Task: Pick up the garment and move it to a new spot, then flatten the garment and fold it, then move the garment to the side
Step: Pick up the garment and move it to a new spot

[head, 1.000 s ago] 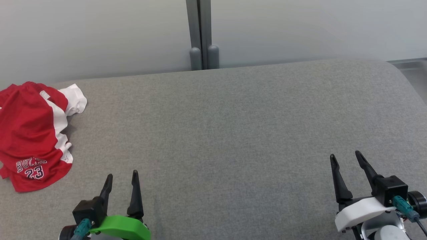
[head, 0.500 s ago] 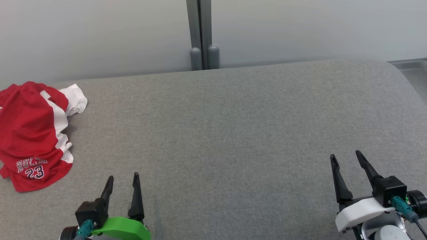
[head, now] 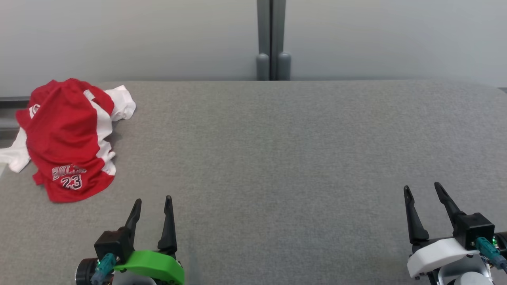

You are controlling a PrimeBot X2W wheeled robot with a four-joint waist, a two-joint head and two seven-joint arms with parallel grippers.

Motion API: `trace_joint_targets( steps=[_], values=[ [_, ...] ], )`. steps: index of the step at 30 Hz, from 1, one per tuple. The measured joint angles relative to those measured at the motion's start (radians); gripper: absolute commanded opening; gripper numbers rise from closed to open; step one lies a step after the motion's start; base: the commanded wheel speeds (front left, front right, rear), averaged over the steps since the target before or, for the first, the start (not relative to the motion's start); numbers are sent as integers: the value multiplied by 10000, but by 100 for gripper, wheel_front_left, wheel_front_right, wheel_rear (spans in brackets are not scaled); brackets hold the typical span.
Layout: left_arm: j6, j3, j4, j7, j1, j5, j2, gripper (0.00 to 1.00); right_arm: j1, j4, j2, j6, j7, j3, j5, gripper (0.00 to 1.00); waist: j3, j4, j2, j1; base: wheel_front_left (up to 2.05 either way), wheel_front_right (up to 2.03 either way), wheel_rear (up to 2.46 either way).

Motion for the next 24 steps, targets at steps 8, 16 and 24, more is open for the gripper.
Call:
trace_joint_targets(
  steps=[8, 16, 24],
  values=[
    [33, 46, -173, 0, -24, 2, 6, 100, -150, -61, 4, 2, 0, 125, -13, 100, 50, 1517, 0, 0, 0, 0, 0],
    [73, 98, -267, -2, -14, -13, 12, 100, -241, -27, 8, 4, 0, 192, -23, 100, 115, 2903, 0, 0, 0, 0, 0],
    [-4, 167, -261, 0, -30, 182, 12, 100, -412, -19, 13, 4, 0, 240, -46, 100, 278, 3593, 0, 0, 0, 0, 0]
  ],
)
